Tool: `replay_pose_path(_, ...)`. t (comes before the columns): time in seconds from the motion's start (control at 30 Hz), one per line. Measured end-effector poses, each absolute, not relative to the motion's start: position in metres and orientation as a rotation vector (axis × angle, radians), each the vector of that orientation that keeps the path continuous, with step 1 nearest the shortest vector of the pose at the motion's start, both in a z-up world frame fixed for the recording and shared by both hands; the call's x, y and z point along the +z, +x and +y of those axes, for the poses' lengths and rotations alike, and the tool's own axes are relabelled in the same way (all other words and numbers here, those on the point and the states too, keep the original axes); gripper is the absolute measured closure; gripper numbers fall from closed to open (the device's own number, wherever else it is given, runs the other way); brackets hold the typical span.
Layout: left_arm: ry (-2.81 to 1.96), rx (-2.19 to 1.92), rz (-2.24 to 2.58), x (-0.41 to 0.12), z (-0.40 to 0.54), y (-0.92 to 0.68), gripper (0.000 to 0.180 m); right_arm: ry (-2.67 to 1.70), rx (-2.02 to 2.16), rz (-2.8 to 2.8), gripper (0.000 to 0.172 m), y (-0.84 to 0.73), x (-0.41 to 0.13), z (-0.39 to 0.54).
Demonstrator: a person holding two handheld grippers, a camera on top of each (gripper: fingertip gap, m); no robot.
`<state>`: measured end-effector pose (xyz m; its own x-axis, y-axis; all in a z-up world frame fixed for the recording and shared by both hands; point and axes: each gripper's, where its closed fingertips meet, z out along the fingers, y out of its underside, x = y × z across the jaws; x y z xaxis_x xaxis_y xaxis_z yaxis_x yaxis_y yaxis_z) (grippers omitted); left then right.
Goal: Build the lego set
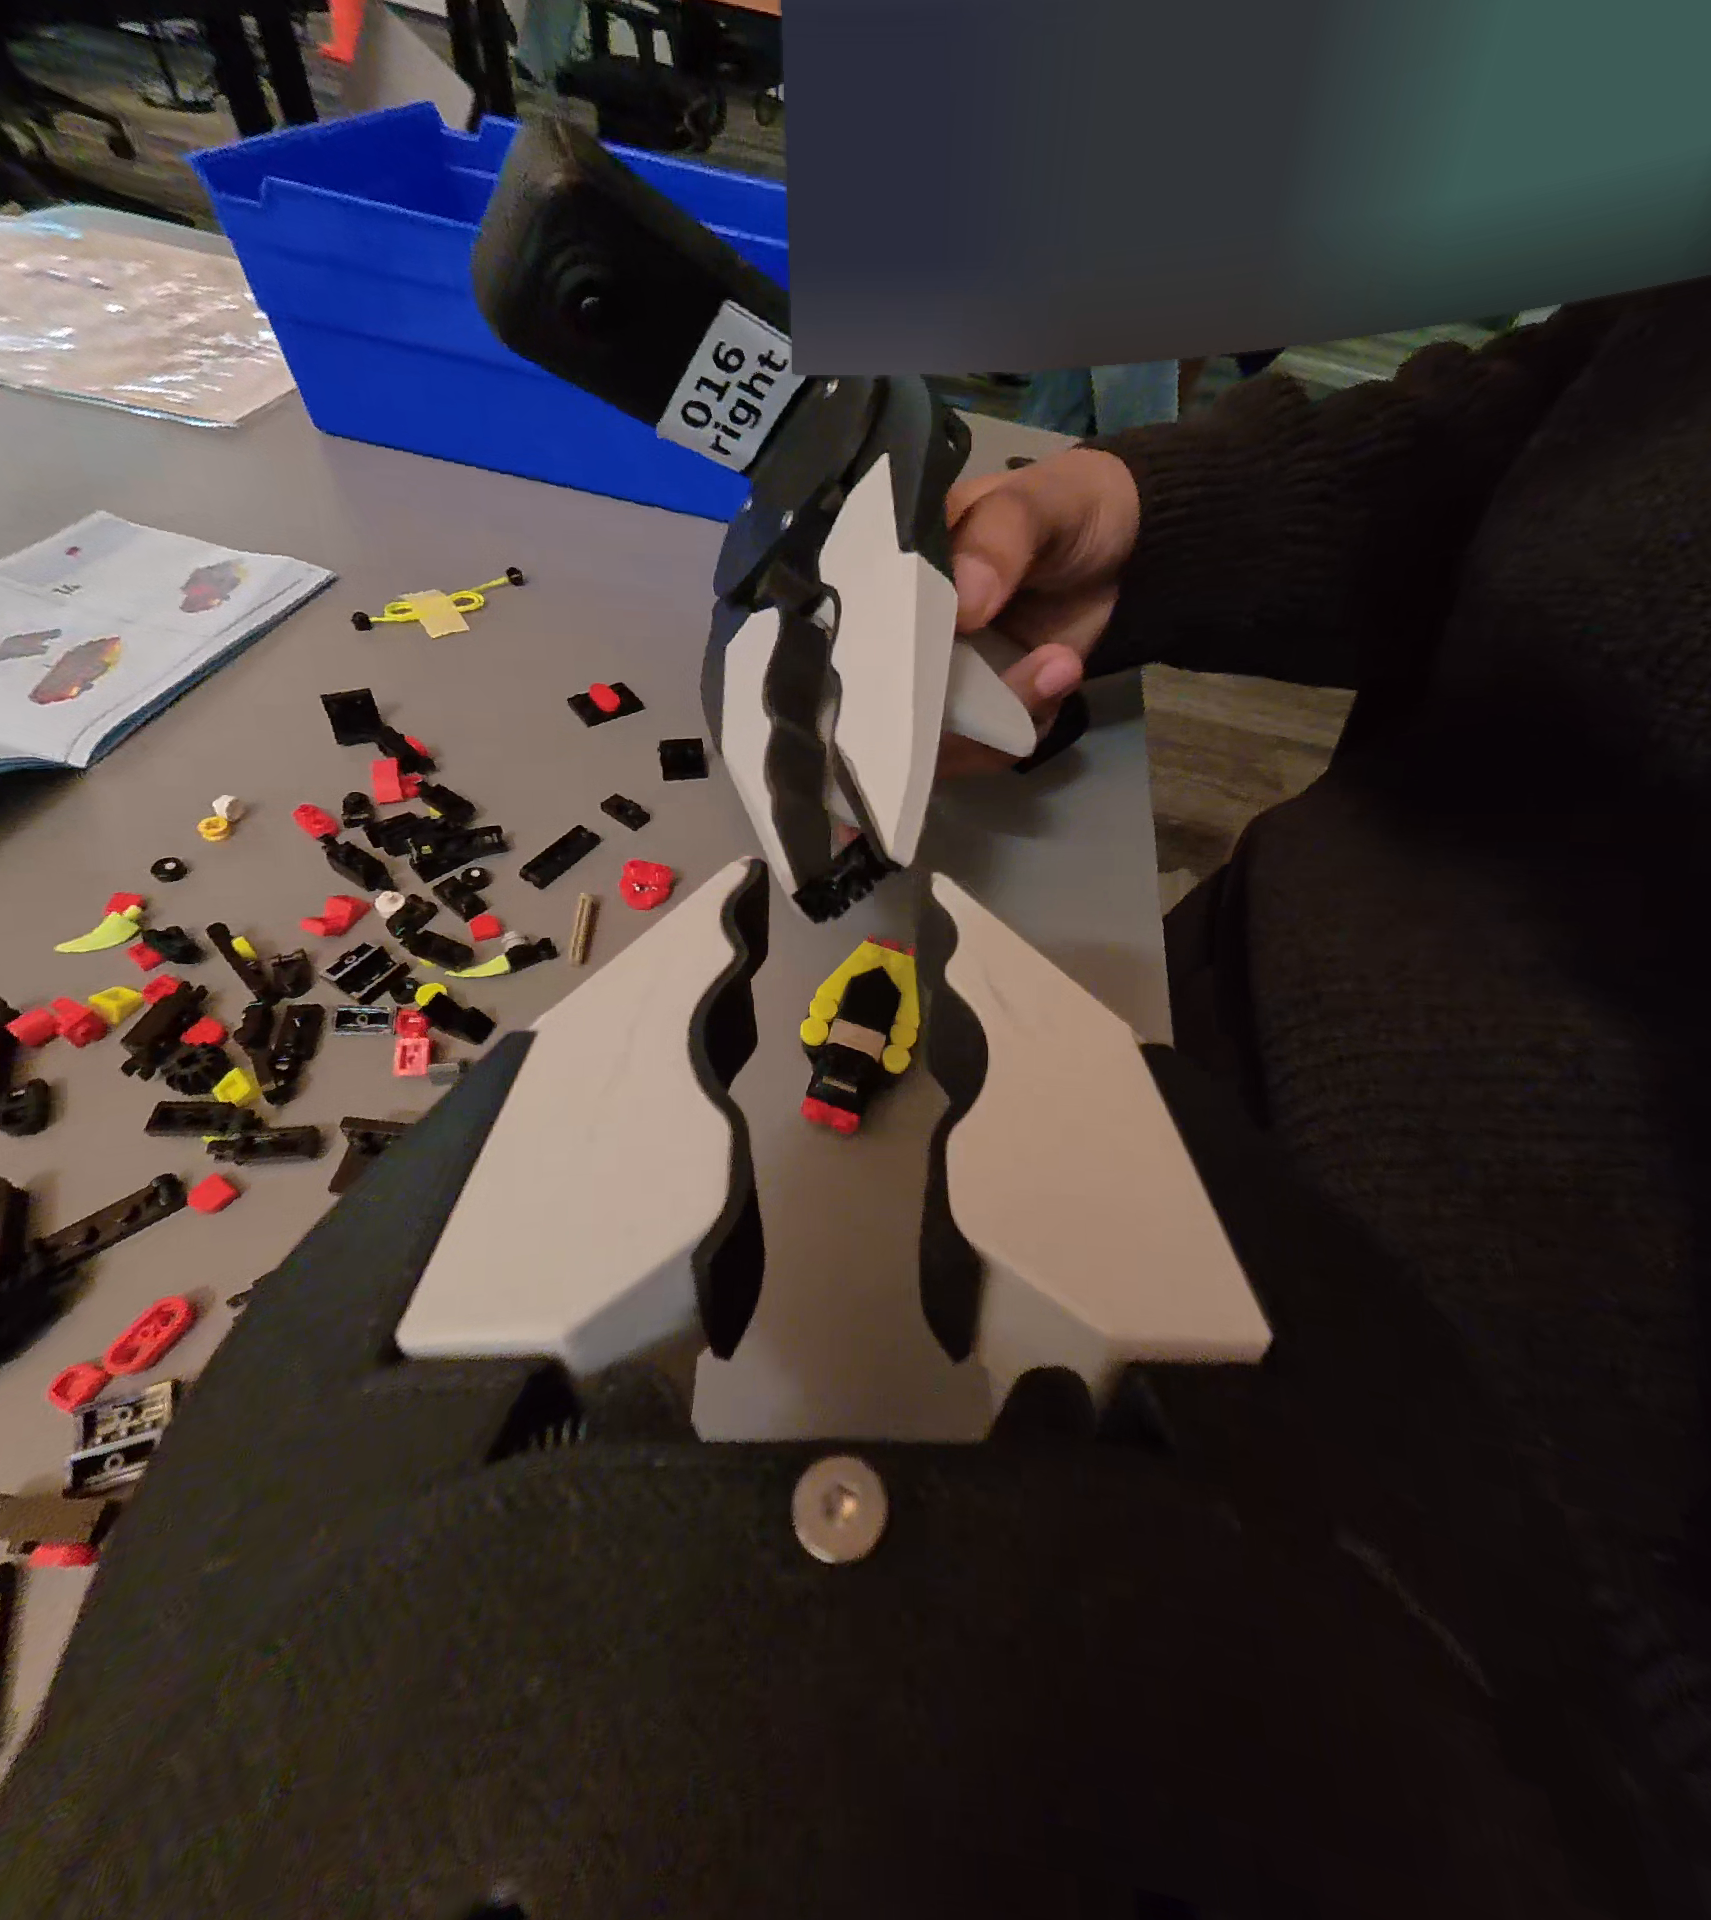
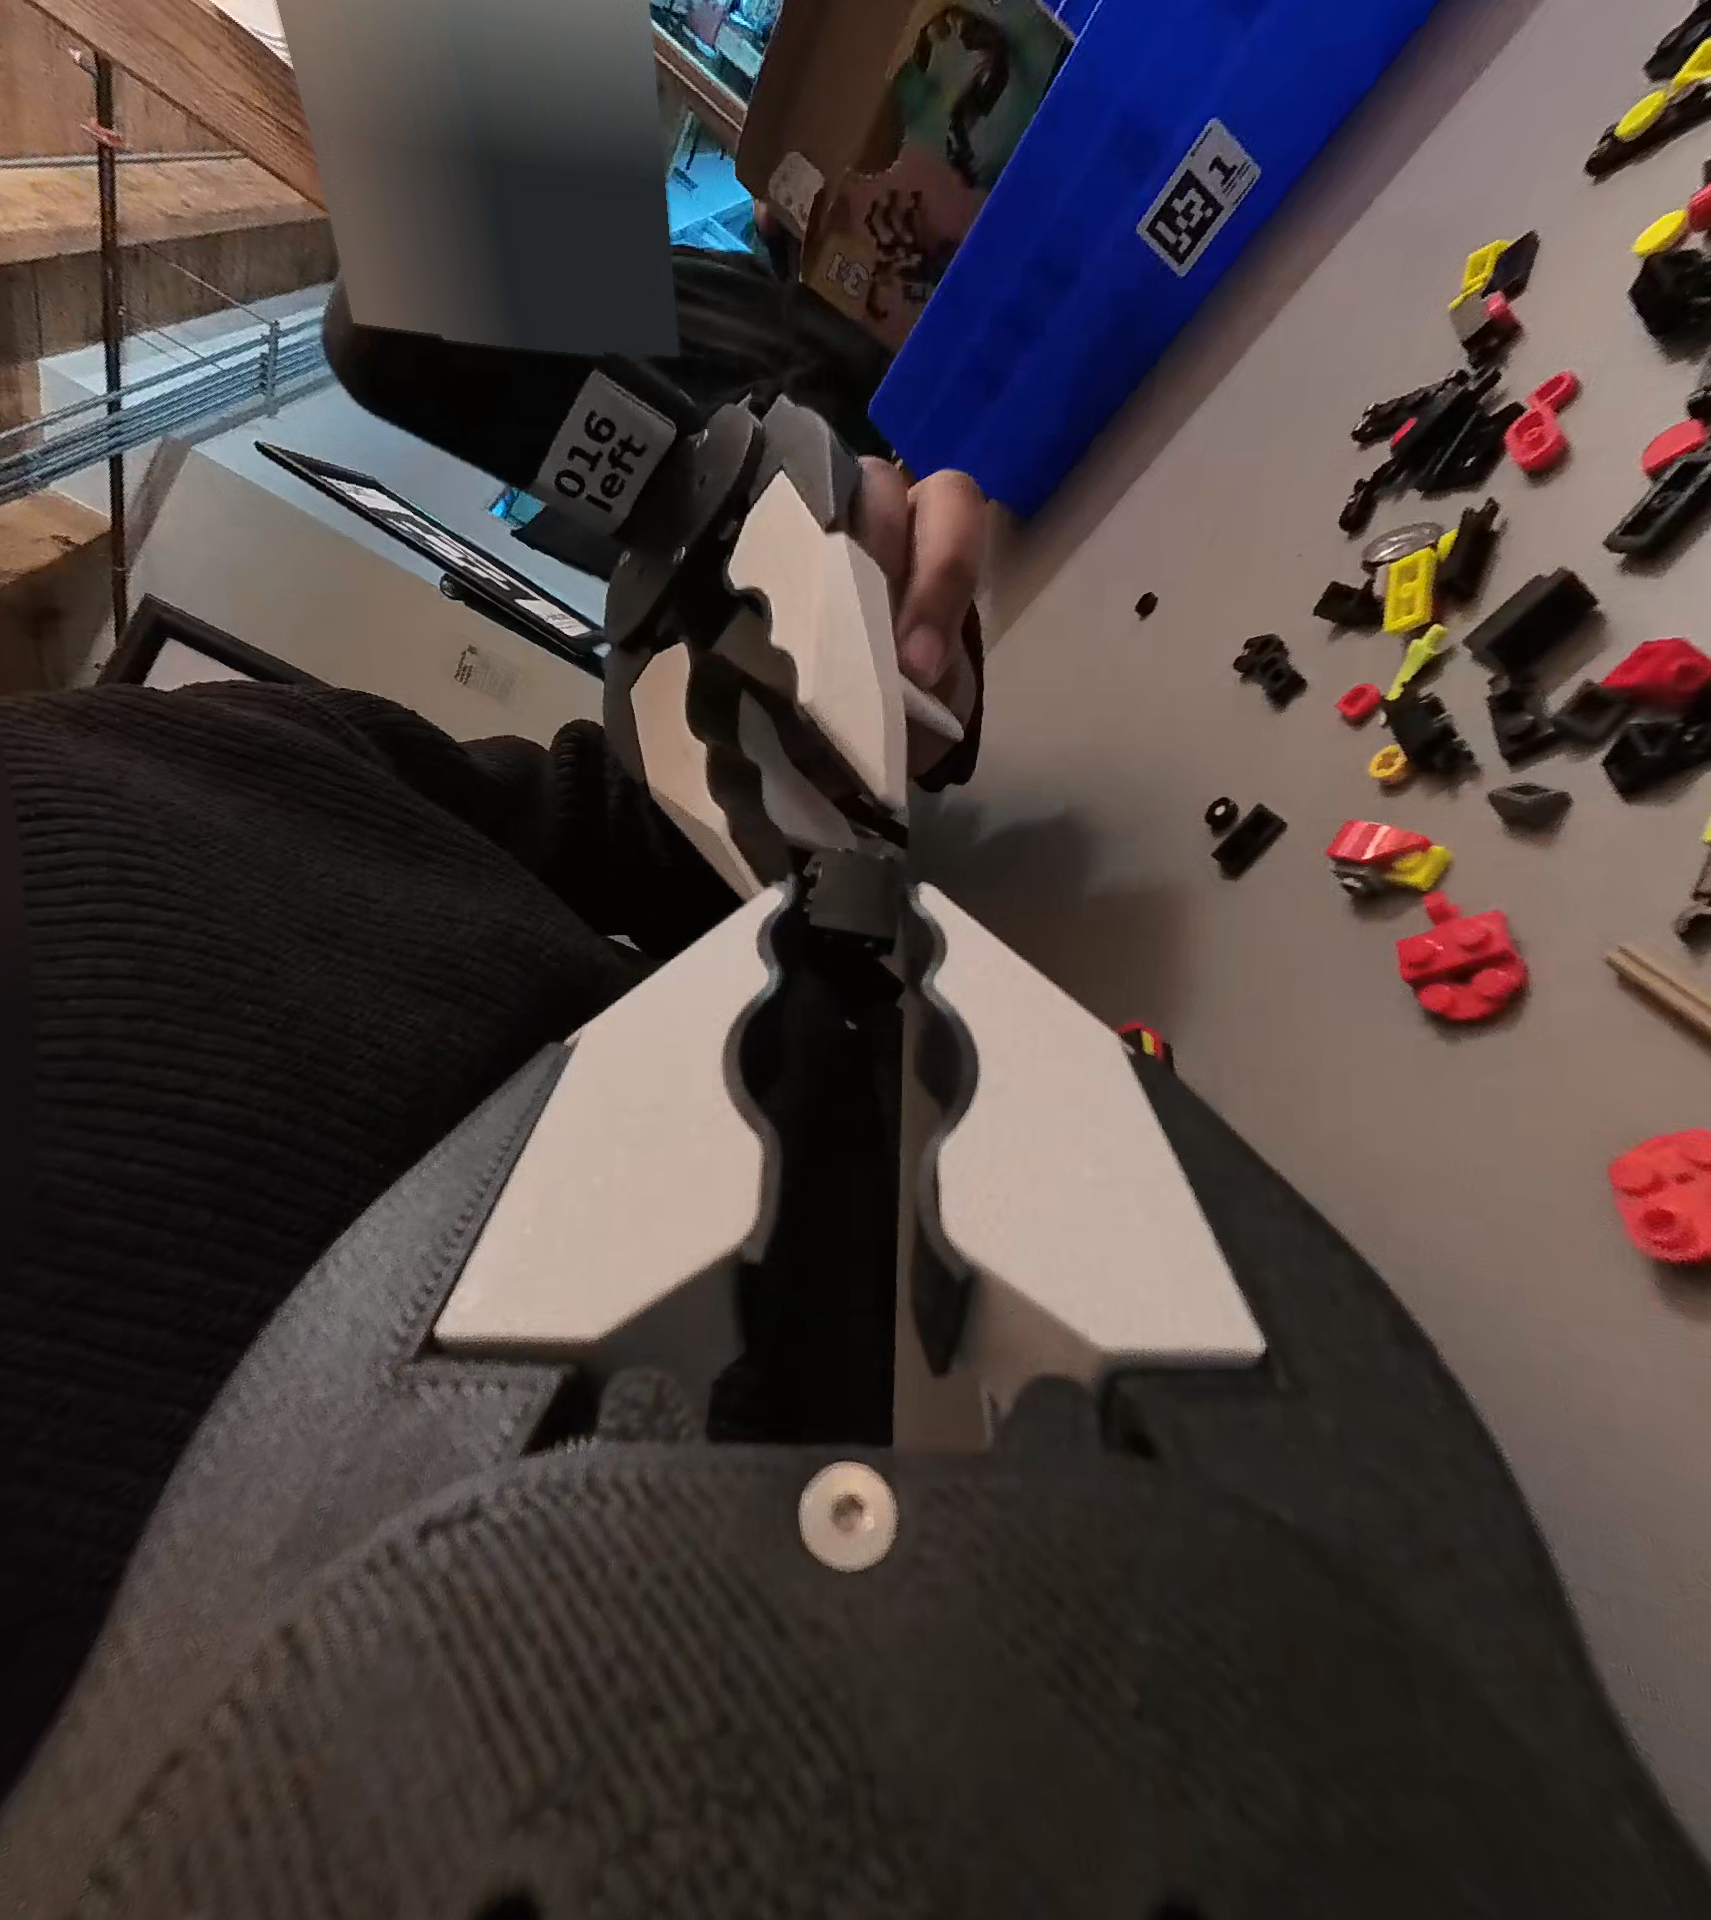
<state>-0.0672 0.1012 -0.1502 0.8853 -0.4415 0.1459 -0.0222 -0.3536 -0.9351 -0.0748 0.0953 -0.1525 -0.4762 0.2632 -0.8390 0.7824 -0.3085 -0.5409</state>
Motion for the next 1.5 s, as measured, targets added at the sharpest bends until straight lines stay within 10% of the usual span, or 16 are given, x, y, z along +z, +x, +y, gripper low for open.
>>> replay_pose_path(0.93, -1.926, -0.351, 0.298, -0.157, 0.105, -0.083, 0.175, 1.42, -1.833, 1.467, 0.155, -0.095, -0.162, 0.103)
replay_pose_path(1.5, -2.036, -0.239, 0.041, -0.176, 0.091, -0.124, 0.175, 1.592, -1.447, 2.553, 0.15, -0.117, -0.217, 0.133)
